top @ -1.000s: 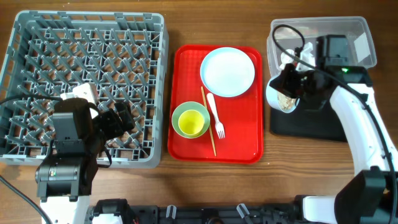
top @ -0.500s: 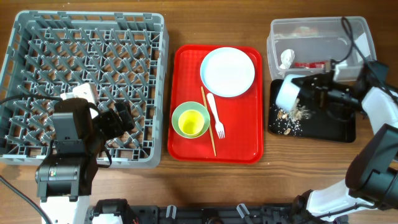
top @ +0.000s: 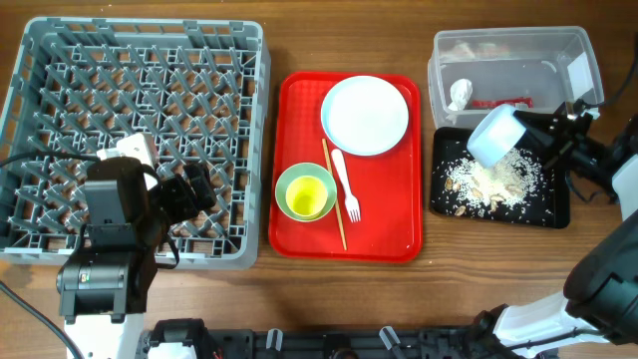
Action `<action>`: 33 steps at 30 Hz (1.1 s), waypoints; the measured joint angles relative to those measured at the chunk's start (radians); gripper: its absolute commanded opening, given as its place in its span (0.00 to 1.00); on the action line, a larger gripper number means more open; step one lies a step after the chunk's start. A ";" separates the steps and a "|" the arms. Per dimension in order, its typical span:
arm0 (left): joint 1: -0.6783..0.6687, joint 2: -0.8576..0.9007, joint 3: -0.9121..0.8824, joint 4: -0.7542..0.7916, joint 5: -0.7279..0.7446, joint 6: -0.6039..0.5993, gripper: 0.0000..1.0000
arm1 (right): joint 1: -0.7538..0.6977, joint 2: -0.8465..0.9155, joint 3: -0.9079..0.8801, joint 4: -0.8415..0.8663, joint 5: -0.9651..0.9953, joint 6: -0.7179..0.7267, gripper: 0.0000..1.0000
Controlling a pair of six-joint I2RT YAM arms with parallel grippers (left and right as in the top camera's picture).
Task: Sort waste into correct bins and load items into the dishwasher rack
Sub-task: 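Tip the blue bowl over the black tray to dump the rice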
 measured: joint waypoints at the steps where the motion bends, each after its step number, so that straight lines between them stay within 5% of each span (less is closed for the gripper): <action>1: 0.000 0.000 0.000 0.000 0.000 0.000 1.00 | 0.000 0.000 0.000 0.000 -0.006 0.003 0.04; 13: 0.000 0.000 0.000 0.000 0.000 0.000 1.00 | 0.000 0.000 0.000 0.030 0.037 0.057 0.04; 17: 0.000 0.000 0.000 0.000 0.000 0.000 1.00 | 0.027 0.001 -0.003 -0.070 0.430 -0.092 0.04; 22: 0.000 0.000 0.000 0.000 0.000 0.000 1.00 | 0.074 0.001 -0.003 -0.075 0.303 -0.397 0.04; 33: 0.000 0.000 0.000 -0.001 0.000 0.000 1.00 | 0.303 -0.205 0.059 -0.219 0.557 -0.493 0.04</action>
